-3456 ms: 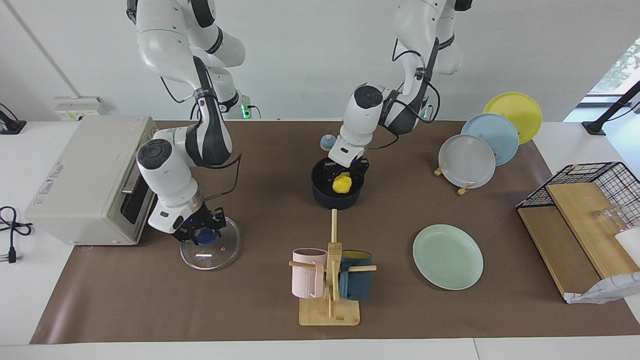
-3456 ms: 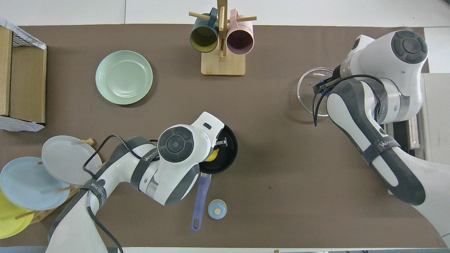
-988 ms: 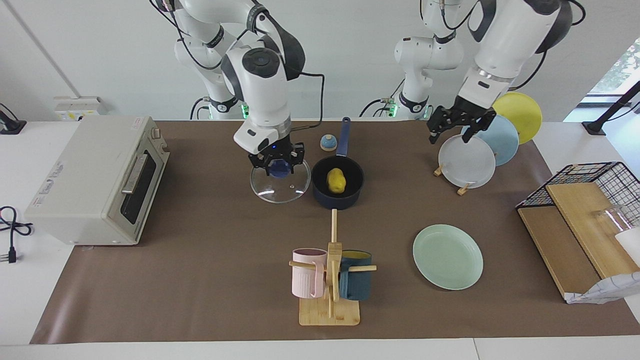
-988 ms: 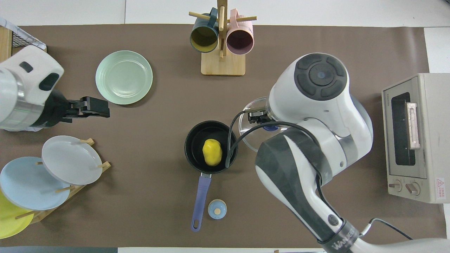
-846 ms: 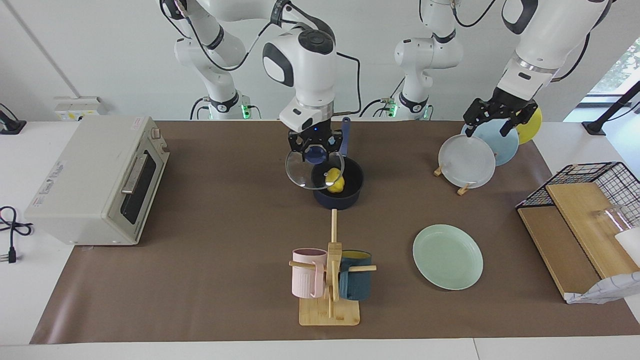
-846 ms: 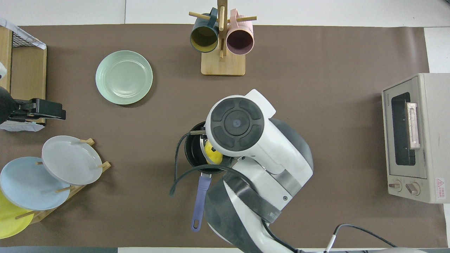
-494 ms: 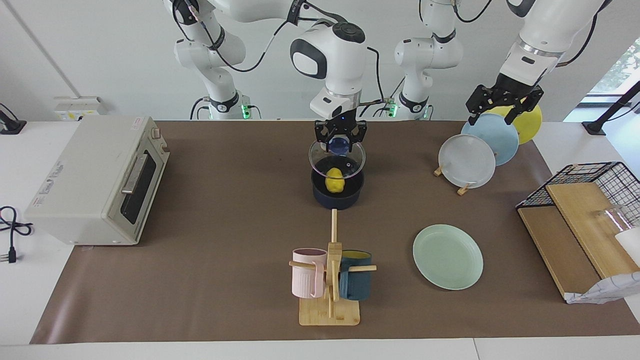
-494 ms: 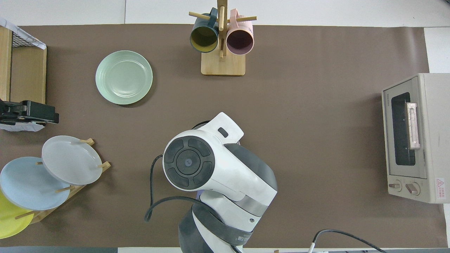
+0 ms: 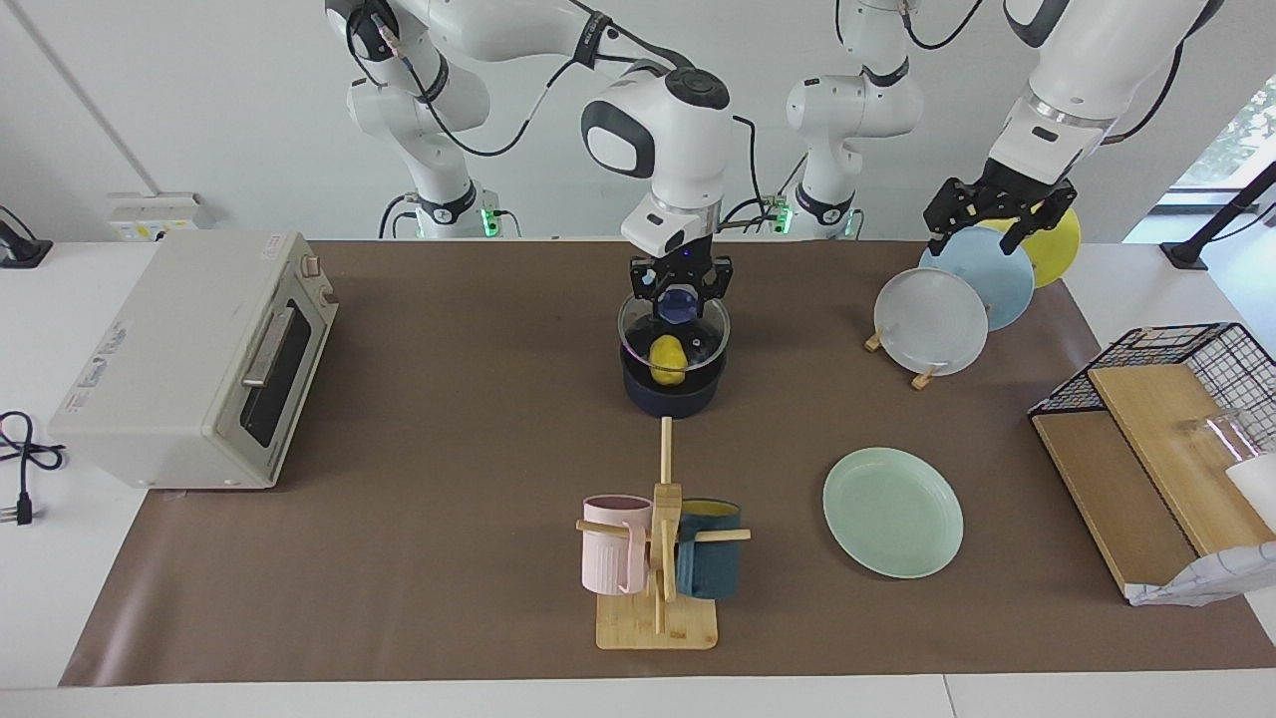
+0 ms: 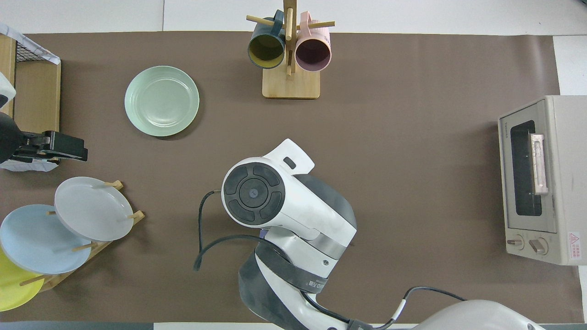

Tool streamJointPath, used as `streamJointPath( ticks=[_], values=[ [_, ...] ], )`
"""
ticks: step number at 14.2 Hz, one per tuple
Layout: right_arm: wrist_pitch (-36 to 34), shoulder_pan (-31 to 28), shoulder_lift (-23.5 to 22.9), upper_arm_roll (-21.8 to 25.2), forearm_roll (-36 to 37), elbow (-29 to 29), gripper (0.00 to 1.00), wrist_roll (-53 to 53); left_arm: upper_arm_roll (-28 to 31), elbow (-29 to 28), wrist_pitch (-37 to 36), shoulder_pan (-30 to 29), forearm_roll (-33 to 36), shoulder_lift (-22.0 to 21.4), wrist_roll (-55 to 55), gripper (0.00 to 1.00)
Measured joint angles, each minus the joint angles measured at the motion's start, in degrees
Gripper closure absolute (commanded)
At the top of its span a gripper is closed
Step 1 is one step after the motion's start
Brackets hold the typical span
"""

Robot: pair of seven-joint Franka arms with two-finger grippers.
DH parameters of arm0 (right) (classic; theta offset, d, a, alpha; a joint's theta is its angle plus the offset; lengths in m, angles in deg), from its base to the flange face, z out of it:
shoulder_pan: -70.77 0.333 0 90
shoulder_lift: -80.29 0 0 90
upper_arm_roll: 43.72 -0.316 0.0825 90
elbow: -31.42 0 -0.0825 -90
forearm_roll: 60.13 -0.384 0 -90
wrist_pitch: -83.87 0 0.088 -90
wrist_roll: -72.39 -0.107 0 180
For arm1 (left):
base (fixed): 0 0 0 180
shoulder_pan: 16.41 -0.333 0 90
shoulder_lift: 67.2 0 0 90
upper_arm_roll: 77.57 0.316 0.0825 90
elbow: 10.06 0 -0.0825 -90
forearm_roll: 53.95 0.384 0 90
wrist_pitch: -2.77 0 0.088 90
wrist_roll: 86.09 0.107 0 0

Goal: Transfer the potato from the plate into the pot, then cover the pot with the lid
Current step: 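Lower the glass lid onto the pot with the right gripper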

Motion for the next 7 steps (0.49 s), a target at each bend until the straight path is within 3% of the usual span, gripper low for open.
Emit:
streamJointPath(
  ticks=[7],
  values=[
    [1.73, 0.02, -0.9, 0.0, 2.49, 2.08, 1.0, 0.0, -0.25, 2.53, -0.27, 0.63, 0.0, 1.29, 0.0, 0.0]
  ],
)
